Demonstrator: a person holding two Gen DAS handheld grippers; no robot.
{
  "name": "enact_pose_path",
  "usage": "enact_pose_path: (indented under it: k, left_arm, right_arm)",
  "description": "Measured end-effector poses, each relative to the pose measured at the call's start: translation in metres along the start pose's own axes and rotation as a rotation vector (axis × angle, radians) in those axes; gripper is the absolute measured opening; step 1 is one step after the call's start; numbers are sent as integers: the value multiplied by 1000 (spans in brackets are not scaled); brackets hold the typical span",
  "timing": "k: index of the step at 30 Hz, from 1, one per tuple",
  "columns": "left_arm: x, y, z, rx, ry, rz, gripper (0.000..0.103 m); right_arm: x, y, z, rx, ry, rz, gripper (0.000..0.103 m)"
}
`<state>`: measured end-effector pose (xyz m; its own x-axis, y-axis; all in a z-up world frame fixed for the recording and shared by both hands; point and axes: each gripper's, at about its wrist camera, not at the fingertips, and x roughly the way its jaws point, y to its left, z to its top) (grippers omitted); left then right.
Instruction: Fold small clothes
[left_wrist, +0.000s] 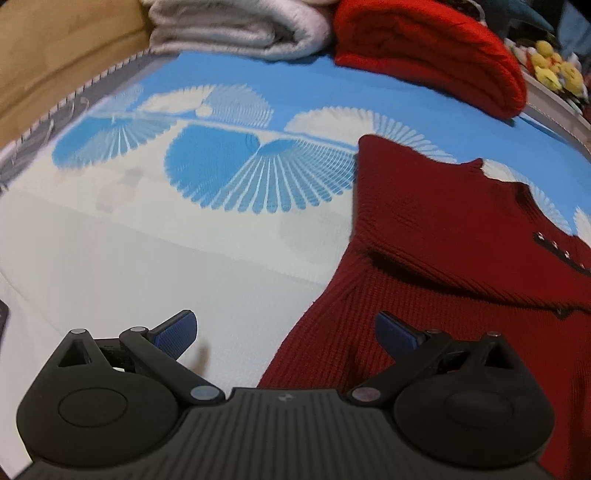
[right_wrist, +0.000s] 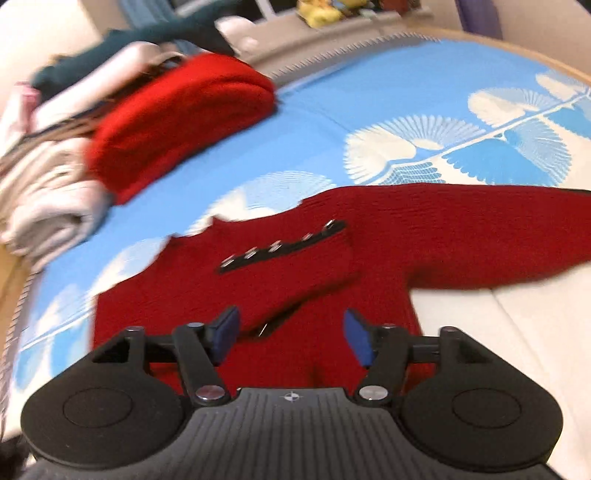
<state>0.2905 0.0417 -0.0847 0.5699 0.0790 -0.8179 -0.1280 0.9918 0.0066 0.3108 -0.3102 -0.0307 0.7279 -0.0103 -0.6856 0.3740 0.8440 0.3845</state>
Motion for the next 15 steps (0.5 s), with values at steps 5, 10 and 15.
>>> enact_pose_path:
  k: [5, 10, 15]
  left_arm:
    - [-33, -8, -15, 73, -73, -20, 103]
    - [-84, -19, -52, 125, -129, -93, 103]
    - [-128, -30, -99, 146, -176, -116, 103]
  right_arm:
    - [-84, 1, -70, -117, -94, 22, 81]
    - [-106, -5, -125, -263, -163, -112, 81]
    - [-115, -12, -135, -246, -135, -90, 81]
